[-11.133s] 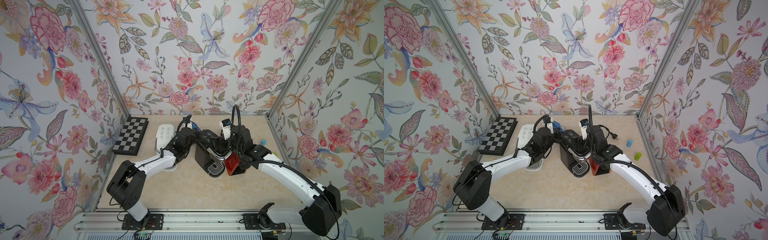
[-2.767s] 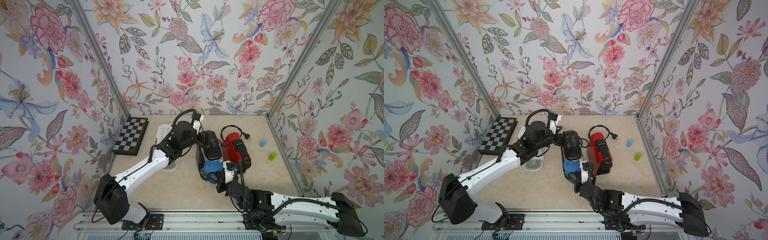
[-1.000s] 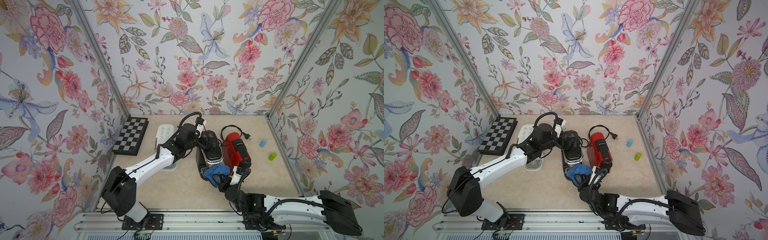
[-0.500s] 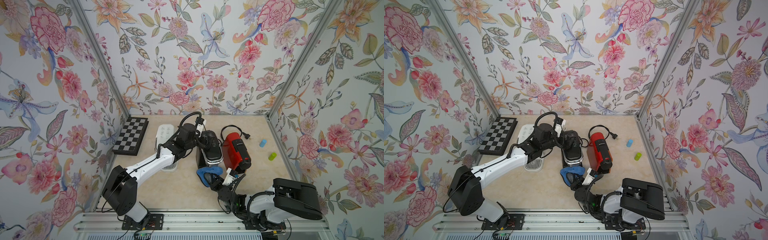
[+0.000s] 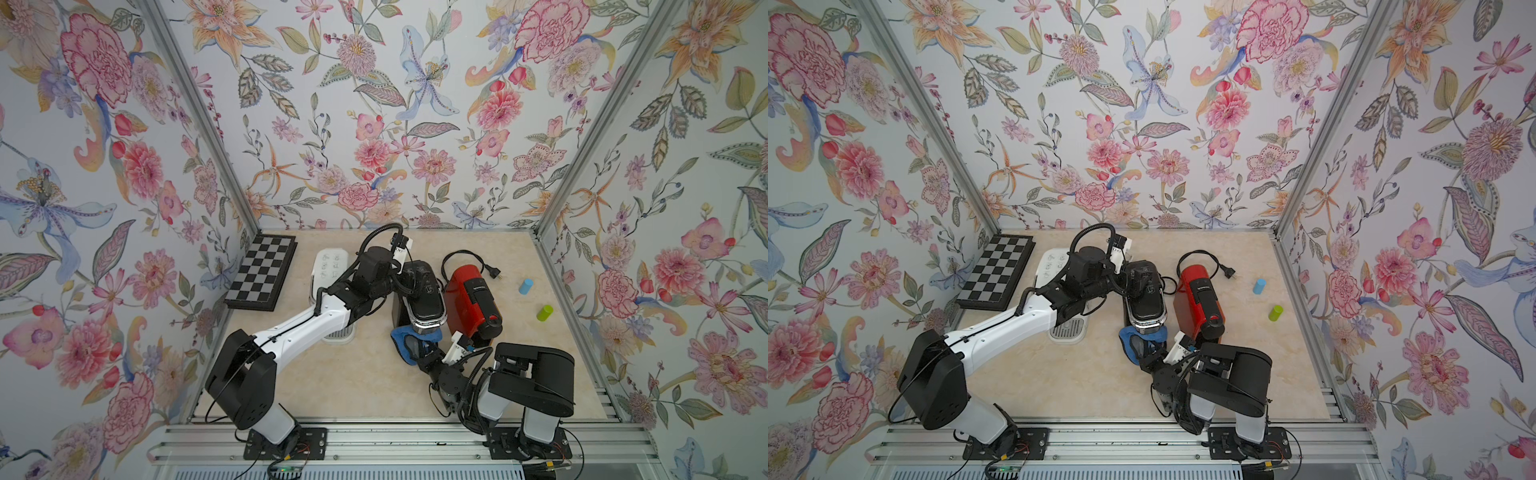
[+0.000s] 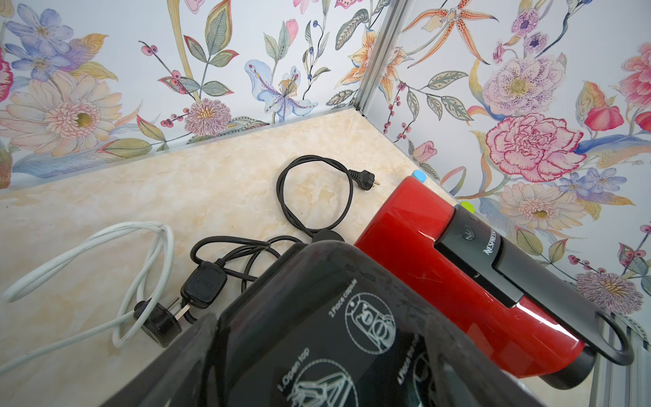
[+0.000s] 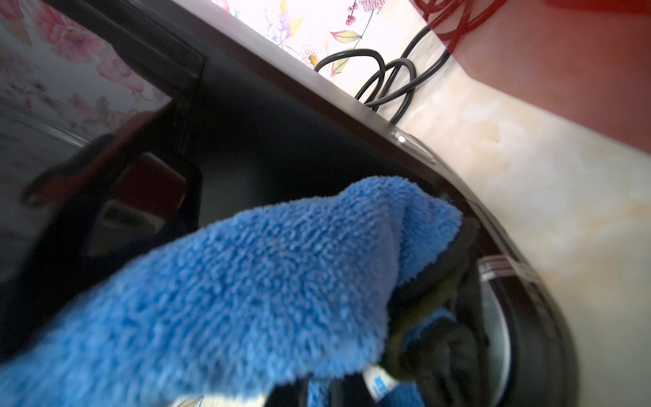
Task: Wipe the surface of a coffee machine
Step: Wipe the dirt from the surface of the coffee machine.
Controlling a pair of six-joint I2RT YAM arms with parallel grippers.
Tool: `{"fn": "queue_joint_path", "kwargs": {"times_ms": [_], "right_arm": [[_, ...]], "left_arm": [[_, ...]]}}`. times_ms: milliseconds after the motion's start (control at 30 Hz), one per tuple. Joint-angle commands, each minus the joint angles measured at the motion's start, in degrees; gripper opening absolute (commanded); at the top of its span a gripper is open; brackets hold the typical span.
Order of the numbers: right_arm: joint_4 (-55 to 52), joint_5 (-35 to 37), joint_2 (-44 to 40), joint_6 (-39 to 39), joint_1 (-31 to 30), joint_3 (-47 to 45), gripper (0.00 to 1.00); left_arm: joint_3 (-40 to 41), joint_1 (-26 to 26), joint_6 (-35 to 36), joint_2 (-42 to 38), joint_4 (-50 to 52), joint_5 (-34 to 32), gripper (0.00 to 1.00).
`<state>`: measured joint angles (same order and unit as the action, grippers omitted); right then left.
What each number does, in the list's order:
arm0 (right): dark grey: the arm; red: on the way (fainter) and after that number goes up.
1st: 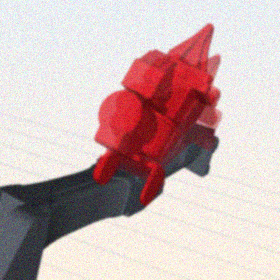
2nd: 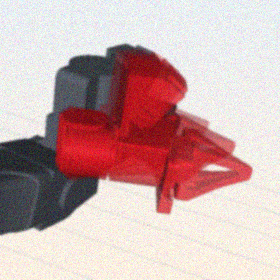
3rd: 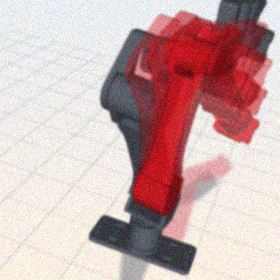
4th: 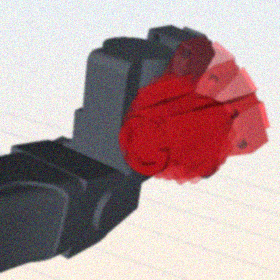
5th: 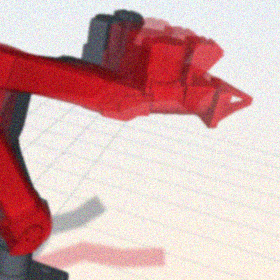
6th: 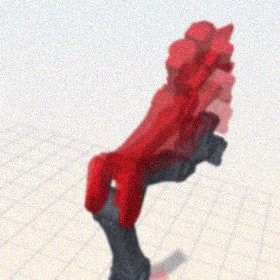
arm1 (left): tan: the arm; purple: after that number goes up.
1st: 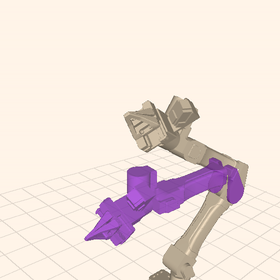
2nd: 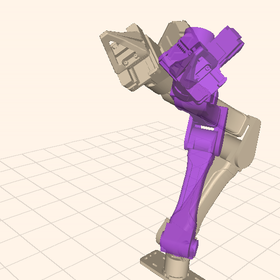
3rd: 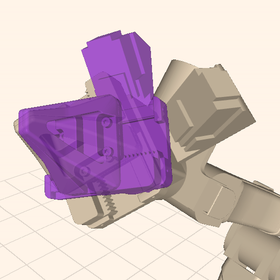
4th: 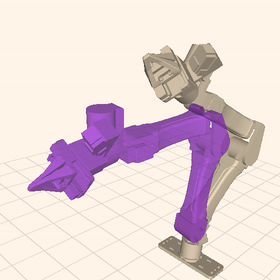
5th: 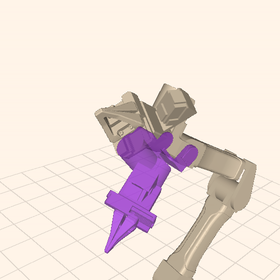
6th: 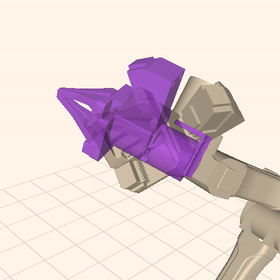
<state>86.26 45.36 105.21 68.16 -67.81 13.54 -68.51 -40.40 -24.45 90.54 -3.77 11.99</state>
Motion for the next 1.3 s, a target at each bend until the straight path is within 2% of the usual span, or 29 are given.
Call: {"fn": "queue_joint_path", "kwargs": {"times_ms": [0,267,600,933,1100,1267], "right_arm": [[5.1,-5.9,-1.5,-2.3,2.3,1.4,0.0],[5.1,-10.4,-2.4,-10.1,2.8,4.3,0.0],[5.1,-12.4,2.4,-8.4,4.6,8.3,0.0],[5.0,-4.8,4.0,-0.7,4.6,3.5,0.0],[5.1,-3.7,2.2,-0.8,5.3,1.0,0.0],[5.1,-6.9,-1.3,-3.9,8.6,-0.5,0.0]], "left_arm": [[1.0,-0.5,1.0,3.4,7.4,2.8,0.92],[0.8,-0.5,1.0,4.1,7.6,3.0,0.91],[1.0,-0.5,0.8,4.5,7.9,1.4,0.9],[1.4,-0.5,-0.7,3.5,9.9,-5.4,0.92],[1.2,-0.5,-0.8,3.8,10.7,-6.0,0.92],[1.0,-0.5,-0.7,4.2,10.7,-5.1,0.92]]}}
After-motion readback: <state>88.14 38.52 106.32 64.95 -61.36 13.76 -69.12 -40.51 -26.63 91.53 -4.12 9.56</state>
